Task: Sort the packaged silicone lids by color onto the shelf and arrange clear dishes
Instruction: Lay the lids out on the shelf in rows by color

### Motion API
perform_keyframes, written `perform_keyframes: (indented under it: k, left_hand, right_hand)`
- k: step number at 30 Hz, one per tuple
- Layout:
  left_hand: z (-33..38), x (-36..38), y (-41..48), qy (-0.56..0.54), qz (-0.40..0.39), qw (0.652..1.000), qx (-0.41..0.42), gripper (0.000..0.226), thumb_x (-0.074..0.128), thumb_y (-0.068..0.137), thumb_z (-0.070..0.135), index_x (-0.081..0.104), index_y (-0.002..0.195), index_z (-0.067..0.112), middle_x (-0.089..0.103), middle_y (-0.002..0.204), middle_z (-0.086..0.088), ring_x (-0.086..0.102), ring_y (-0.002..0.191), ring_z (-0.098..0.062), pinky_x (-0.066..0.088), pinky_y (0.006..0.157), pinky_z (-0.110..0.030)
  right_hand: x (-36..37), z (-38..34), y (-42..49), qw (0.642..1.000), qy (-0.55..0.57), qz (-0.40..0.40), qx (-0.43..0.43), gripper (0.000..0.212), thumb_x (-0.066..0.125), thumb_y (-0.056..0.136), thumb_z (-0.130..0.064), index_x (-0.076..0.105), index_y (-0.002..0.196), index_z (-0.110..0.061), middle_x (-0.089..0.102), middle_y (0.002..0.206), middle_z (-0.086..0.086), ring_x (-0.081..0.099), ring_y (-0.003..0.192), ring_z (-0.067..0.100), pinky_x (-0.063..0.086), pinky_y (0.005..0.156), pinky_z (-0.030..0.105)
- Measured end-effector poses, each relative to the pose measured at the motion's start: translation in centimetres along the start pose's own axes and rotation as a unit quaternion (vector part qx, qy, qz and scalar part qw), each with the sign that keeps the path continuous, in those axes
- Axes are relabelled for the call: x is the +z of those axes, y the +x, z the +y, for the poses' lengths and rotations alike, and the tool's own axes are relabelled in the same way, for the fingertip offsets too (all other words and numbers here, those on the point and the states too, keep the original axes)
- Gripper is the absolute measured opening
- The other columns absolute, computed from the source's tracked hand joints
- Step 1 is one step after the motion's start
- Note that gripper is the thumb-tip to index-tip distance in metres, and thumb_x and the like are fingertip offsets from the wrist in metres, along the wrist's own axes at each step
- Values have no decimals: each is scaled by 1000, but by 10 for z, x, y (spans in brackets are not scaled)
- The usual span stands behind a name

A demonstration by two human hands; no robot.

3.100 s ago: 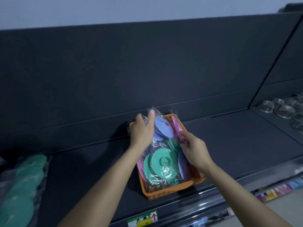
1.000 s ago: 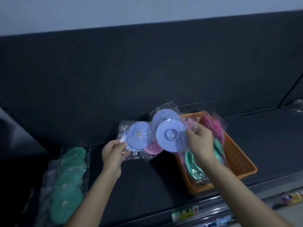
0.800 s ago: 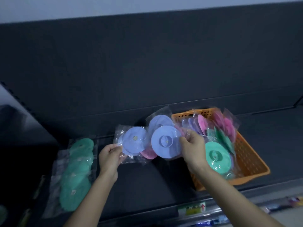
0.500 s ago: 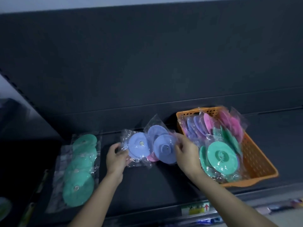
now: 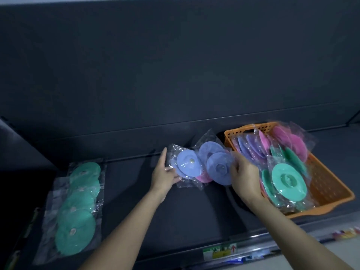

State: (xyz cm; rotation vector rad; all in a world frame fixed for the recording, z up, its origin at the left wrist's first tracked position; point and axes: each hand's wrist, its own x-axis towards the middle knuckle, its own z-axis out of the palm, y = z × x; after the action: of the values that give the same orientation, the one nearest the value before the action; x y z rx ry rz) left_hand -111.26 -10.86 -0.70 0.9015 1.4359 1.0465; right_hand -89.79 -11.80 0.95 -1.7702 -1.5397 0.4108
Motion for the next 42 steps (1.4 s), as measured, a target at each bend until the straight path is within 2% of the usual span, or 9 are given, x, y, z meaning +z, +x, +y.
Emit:
perform_keyframes:
  k: [6, 9, 14, 18, 21, 24, 33, 38, 42]
  left_hand:
    - [3, 2, -3, 145, -128, 981, 35, 72, 50, 82, -14, 41, 131, 39, 60, 108, 21, 65, 80, 7, 50, 76, -14]
    - [-6, -10, -3, 185, -38, 979, 76, 53, 61, 82, -6, 55, 129, 20, 68, 113, 2, 63, 81, 7, 47, 72, -7]
    - [-18, -44, -4, 265, 58, 960, 75, 28, 70, 83, 14, 69, 111, 12, 72, 103, 1, 66, 96, -10, 51, 90, -30]
    - [-20, -54, -9, 68, 79, 994, -26, 18, 53, 92, 4, 62, 108, 5, 69, 96, -8, 69, 85, -19, 56, 84, -37]
    - [-17, -50, -11, 9, 114, 993, -41, 30, 60, 90, 11, 48, 116, 5, 63, 101, -13, 67, 93, -29, 56, 82, -36]
    - [-18, -47, -9, 22, 130, 990, -44, 48, 69, 80, -2, 40, 117, 8, 57, 93, -8, 64, 83, -22, 56, 74, -32]
    - [-29, -54, -5, 6, 129, 990, -57, 15, 60, 84, -7, 50, 83, 4, 55, 67, -10, 51, 62, -20, 50, 64, -27]
    - [-26, -56, -6, 44, 74, 995, -50, 25, 63, 81, -8, 44, 75, 7, 52, 65, -13, 47, 54, -20, 45, 59, -30]
    - [-22, -59, -11, 71, 22, 997, -30, 18, 65, 81, -5, 51, 76, 5, 55, 63, -10, 47, 52, -16, 45, 56, -26]
  right_hand:
    - [-13, 12, 1, 999, -4, 26, -46, 25, 43, 89, 0, 64, 103, -7, 49, 58, -5, 45, 51, 6, 32, 46, 23]
    - [-2, 10, -13, 988, -6, 19, -151, 24, 48, 84, 5, 63, 100, -5, 64, 72, 9, 62, 63, 24, 41, 58, 24]
    - [27, 28, -32, 952, -85, -12, -292, 57, 68, 72, 12, 51, 123, -6, 64, 114, 22, 65, 102, 32, 55, 85, 38]
    - [37, 34, -40, 911, -112, -20, -396, 36, 36, 97, -5, 57, 125, -2, 62, 124, 18, 60, 113, 31, 50, 95, 44]
    - [44, 37, -49, 884, -139, -60, -443, 36, 45, 83, -5, 67, 111, -2, 66, 117, 16, 63, 110, 32, 52, 91, 44]
    - [47, 43, -52, 874, -180, -104, -440, 36, 51, 80, -10, 64, 114, -8, 66, 117, 12, 62, 111, 32, 53, 89, 43]
    - [26, 46, -37, 876, -342, -174, -294, 45, 56, 64, -23, 70, 105, -11, 68, 109, 12, 64, 106, 33, 45, 91, 54]
    - [33, 17, -41, 911, -204, -199, -297, 61, 48, 70, -36, 57, 123, -7, 57, 130, 15, 53, 122, 34, 40, 104, 48]
    - [59, -7, -46, 897, -192, -236, -321, 68, 44, 81, -48, 35, 143, -22, 41, 146, 11, 38, 135, 29, 31, 109, 47]
